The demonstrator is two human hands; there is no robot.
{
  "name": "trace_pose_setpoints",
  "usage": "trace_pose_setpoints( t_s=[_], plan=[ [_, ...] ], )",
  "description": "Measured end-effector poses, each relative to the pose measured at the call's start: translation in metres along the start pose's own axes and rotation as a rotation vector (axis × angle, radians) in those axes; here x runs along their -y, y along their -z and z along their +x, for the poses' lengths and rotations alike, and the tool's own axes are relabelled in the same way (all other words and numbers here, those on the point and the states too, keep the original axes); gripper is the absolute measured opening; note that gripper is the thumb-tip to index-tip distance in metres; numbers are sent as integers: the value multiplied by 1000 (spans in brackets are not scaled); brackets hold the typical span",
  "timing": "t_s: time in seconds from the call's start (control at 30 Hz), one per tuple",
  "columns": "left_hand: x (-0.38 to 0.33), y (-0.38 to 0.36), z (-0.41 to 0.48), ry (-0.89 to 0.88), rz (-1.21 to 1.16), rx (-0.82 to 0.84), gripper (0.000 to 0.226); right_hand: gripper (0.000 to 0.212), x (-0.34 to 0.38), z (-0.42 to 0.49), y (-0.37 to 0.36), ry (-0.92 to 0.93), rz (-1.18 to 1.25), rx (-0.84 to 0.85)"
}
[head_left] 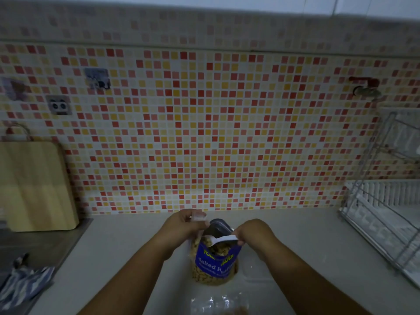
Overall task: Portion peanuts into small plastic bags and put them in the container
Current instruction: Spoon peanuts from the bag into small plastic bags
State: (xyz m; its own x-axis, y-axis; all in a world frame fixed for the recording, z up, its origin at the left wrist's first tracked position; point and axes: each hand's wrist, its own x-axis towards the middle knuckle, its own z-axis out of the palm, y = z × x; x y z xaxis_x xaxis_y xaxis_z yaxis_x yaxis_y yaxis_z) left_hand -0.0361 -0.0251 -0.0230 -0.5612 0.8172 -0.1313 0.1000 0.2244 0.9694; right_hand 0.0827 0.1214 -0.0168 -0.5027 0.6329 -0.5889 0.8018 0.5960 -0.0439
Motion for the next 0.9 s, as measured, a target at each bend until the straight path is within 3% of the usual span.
trace_pose_setpoints(
  t_s=[0.27,0.57,0.8,0.9],
  plan=[
    [-9,9,-2,-42,3,-38,26,41,-23,12,2,12,-148,44],
    [-10,-4,-3,-132,533,-41,46,51,-44,-5,39,-71,-139,-7],
    [-13,-20,0,-181,700,-26,53,51,-32,-31,53,-44,-202,-25],
    [-15,-26,1,-204,713,-26,52,45,-19,-50,46,40,-188,-179]
  ],
)
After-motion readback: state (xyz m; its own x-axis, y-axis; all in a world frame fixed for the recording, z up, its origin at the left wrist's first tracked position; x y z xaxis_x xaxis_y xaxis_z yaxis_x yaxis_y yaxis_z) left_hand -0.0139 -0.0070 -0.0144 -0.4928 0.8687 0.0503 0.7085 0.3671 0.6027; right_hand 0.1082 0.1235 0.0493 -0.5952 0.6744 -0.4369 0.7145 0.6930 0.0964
